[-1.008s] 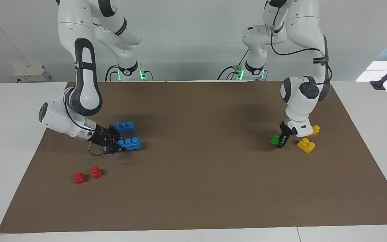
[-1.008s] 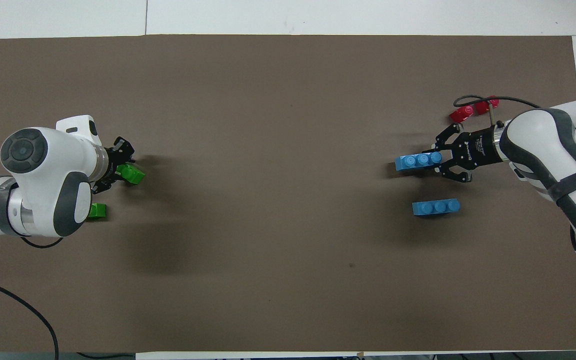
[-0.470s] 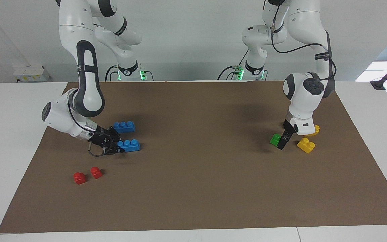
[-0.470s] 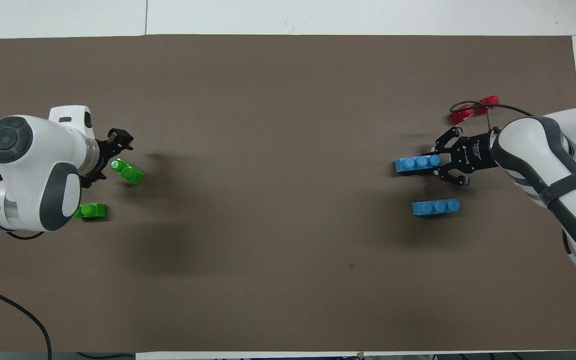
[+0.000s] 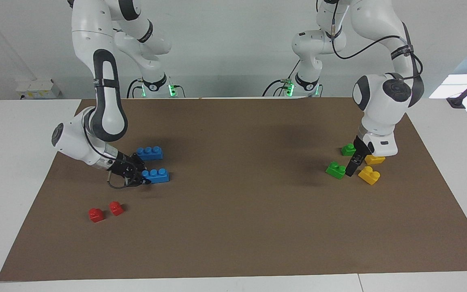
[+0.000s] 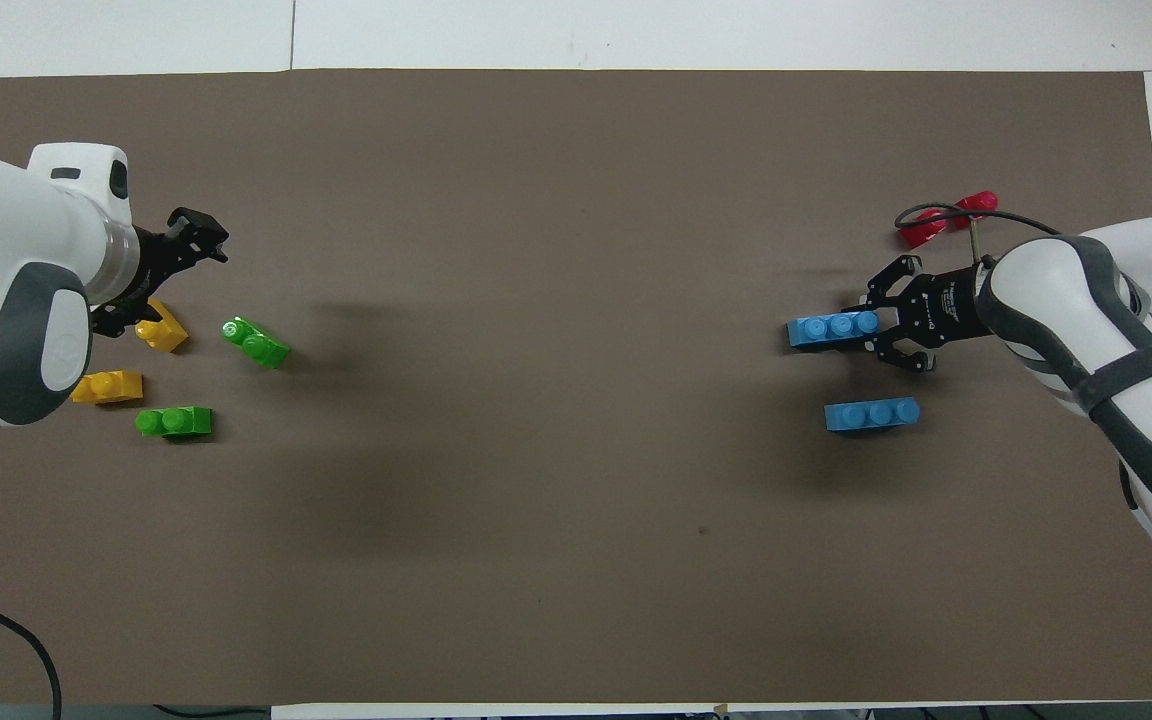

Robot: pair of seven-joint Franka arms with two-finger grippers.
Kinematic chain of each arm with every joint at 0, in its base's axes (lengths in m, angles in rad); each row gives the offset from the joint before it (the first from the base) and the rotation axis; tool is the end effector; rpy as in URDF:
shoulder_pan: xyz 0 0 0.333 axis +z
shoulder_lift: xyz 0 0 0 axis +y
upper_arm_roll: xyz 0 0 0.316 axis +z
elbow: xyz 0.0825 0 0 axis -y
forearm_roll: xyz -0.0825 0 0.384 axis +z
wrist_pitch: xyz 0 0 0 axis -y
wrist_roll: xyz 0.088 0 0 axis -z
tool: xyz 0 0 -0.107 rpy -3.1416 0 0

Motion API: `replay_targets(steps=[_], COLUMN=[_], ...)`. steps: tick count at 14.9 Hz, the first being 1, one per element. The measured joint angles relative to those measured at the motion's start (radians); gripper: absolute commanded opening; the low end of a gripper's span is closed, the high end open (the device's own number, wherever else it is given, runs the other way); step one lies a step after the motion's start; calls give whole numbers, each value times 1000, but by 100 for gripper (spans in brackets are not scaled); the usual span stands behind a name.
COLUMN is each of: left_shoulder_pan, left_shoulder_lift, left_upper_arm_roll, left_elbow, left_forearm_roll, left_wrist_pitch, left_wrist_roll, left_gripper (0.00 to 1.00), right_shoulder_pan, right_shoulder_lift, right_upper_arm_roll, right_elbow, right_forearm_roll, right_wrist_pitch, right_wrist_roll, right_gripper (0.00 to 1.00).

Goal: Remove green block with left arm and hold with right

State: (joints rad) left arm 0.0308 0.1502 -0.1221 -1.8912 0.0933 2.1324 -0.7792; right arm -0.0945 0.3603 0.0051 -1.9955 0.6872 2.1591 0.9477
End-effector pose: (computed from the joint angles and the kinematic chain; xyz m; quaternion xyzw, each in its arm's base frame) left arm 0.6039 -0.0485 0.4347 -0.9471 -0.3160 -0.0552 0.0091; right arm 0.5903 -0.0274 0.2709 -0.7077 0.6498 0.1930 0.1992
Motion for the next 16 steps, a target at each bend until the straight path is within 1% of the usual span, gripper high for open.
replay_targets(steps=[1, 2, 4, 6, 8, 9, 12, 14, 16], left_shoulder_pan=[0, 1, 7, 28, 46, 49, 49, 50, 57], left_shoulder_lift=[-5, -9, -15, -35, -78, -106, -173, -192, -202], left_upper_arm_roll=[0, 1, 4, 6, 8, 8, 6, 7, 9], left_elbow=[27, 56, 116, 154, 170, 176, 213, 254, 279], left_forearm_roll=[0, 0, 0, 0, 0, 0, 0, 0, 0], left_wrist_pitch=[-43, -87, -159, -193, -239, -271, -398, -487, -545], left_wrist_roll=[58, 117, 240, 348, 421, 452, 540, 624, 718], left_gripper=[100, 100, 100, 100, 100, 100, 100, 100, 100], right_shoulder_pan=[3, 5, 8, 11, 11, 11, 10, 8, 7], right_shoulder_lift=[0, -1, -10, -39, -82, -106, -175, -216, -255], right_upper_arm_roll=[1, 2, 2, 2, 2, 2, 2, 0, -2], right_elbow=[0, 0, 4, 18, 35, 39, 46, 61, 85], right_forearm_roll=[0, 0, 0, 0, -9, -15, -33, -78, -126], right_wrist_pitch=[0, 0, -2, -32, -71, -86, -144, -198, -257], right_wrist_roll=[0, 0, 0, 1, 6, 9, 12, 13, 13], right_gripper=[80, 84, 91, 94, 95, 97, 97, 97, 97])
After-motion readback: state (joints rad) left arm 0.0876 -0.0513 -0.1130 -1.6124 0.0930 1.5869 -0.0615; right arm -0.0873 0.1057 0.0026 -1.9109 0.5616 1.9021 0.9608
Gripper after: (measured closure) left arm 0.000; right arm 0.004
